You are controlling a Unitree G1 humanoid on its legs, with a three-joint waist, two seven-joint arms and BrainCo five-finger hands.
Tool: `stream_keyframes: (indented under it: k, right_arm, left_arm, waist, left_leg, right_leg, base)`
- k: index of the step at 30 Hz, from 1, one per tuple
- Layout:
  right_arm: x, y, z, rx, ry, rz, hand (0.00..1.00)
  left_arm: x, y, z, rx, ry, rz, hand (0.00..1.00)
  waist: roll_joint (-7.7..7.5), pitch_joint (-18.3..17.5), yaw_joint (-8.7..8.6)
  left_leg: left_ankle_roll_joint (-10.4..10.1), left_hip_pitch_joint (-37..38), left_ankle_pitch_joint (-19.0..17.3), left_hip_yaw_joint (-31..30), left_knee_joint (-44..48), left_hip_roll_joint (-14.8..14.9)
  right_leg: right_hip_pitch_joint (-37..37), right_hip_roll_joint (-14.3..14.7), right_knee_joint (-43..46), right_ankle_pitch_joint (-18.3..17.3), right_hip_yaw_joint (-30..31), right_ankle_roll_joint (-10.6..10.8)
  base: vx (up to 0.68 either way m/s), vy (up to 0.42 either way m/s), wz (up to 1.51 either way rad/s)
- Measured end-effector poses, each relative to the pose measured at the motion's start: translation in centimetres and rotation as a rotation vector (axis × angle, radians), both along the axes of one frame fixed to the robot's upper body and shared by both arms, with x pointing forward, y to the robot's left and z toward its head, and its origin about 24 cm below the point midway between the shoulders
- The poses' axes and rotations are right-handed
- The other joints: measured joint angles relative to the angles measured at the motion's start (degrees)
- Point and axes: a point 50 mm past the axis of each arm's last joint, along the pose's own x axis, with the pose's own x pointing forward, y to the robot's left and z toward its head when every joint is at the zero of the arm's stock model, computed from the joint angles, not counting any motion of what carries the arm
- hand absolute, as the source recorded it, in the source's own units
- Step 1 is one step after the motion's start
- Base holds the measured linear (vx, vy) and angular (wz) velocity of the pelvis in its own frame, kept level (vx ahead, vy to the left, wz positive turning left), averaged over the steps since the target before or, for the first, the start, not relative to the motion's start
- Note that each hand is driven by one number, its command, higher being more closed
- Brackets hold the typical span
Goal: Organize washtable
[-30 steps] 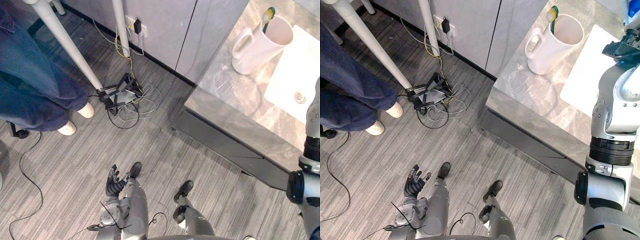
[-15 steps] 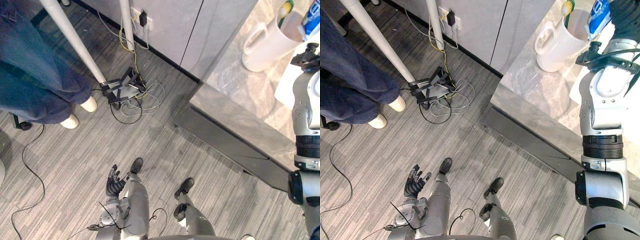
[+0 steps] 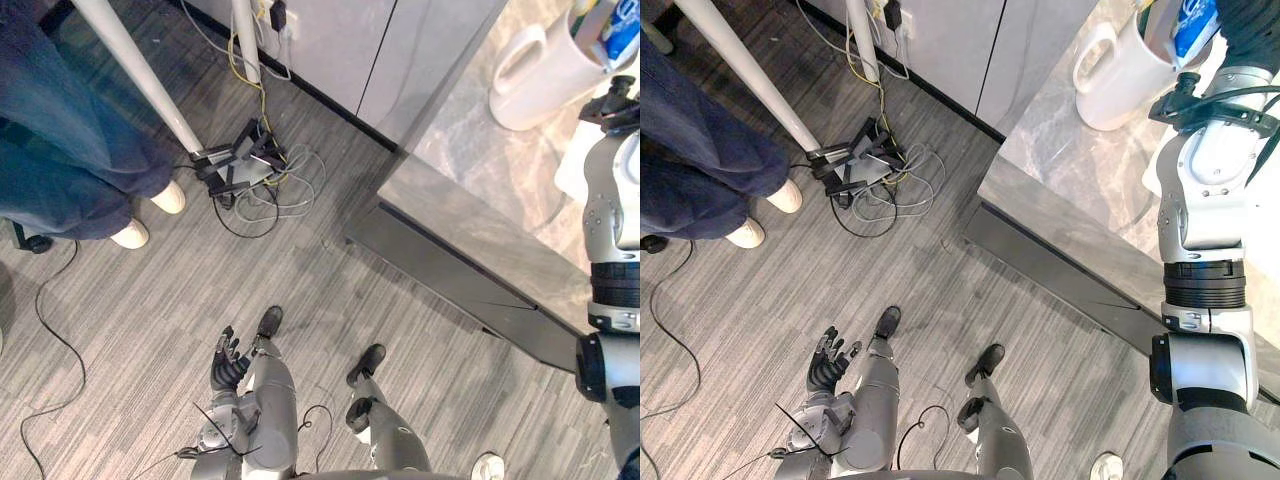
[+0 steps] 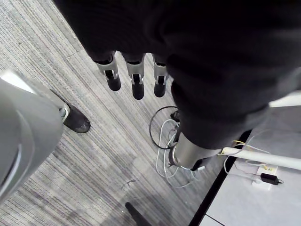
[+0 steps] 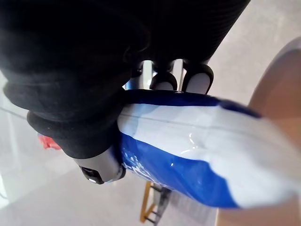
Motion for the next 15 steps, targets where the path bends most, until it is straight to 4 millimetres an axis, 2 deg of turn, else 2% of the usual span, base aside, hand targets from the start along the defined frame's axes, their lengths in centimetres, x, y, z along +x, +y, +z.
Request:
stream_keyframes:
  k: [9,13,15]
  right_arm:
    - [-0.35,-0.21,0.42,-0.066,-0.009,-0.067,1.0]
    - [-0.7,-0.61,0.88,-0.108,-0.012,-0.106,1.0]
    - [0.02,-0.16,0.02,-0.155,0.046,-0.131,1.0]
  left_arm:
    - [0.14,0.02,0.27,0.002,-0.018,0.002,0.0]
    - [0.26,0.02,0.51,0.003,-0.033,0.002,0.0]
    - [0.29,0.09,0.59,0.005,-0.038,0.003,0.0]
  waist:
    - [0.03,0.12,-0.35]
    - [-0.08,1.8,-0.54]
    - [-0.03,2.51,-1.44]
  left_leg:
    - [-0.01,-0.21,0.02,0.11,0.15,-0.3]
    - [0.0,-0.2,0.01,0.11,0.22,-0.79]
    - [0.01,-0.35,0.01,0.16,0.23,-0.89]
  right_leg:
    - [-0.2,0.06,0.0,0.01,0.0,-0.01]
    - [-0.17,-0.01,0.0,0.01,0.45,-0.02]
    - [-0.33,-0.07,-0.01,0.01,0.91,-0.02]
  base:
    - [0.01,0.007,0.0]
    - [0.0,0.028,0.0]
    - [0.0,0.048,-0.01]
